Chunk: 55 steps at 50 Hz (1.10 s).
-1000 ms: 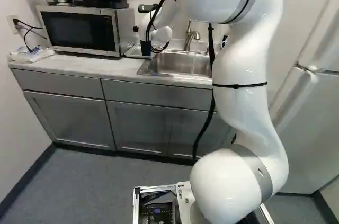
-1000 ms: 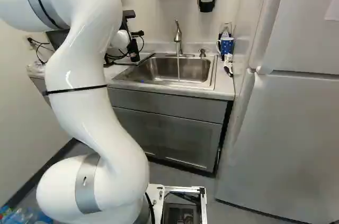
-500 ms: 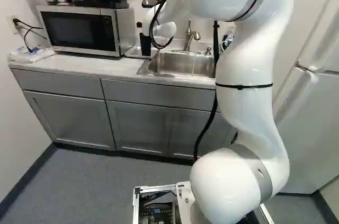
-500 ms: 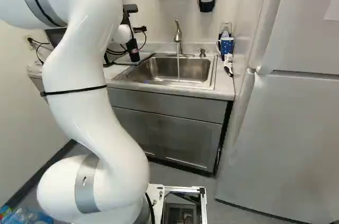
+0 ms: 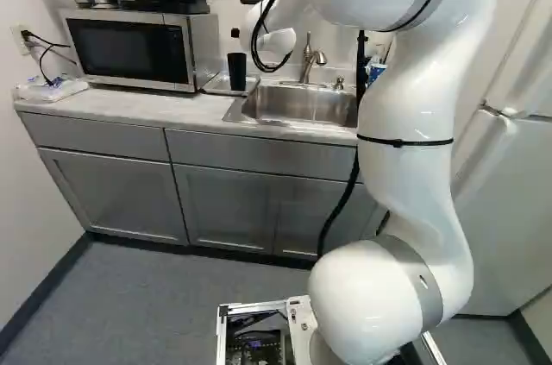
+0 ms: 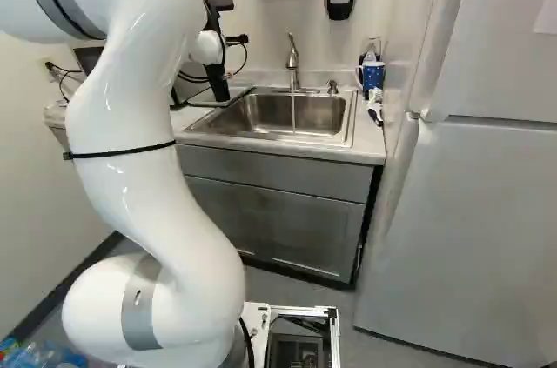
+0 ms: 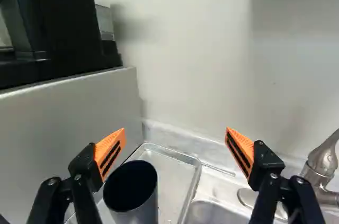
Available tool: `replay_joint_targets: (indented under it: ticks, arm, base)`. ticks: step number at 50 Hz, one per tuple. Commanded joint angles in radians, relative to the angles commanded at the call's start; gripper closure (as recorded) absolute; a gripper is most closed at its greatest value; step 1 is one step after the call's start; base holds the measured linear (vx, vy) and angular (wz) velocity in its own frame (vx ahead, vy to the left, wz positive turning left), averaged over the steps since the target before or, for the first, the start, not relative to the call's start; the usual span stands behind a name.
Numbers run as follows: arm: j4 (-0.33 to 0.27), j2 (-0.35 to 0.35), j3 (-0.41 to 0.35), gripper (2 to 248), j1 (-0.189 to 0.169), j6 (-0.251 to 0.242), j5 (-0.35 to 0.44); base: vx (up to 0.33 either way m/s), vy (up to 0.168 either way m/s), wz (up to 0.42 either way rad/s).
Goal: Rinse the cup and place it in the tray
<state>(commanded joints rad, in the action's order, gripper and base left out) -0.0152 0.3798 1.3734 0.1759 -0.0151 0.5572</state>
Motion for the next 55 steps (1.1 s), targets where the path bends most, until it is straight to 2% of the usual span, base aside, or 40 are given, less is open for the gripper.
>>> replay_joint_targets:
  ticks: [28, 55]
  arm:
    - [0.0, -0.005, 0.052, 3, -0.062, 0.0, -0.016]
    - [0.0, 0.053, 0.174, 3, -0.123, 0.0, -0.059]
  base:
    - [0.0, 0.0, 0.0]
    - [0.0, 0.0, 0.0]
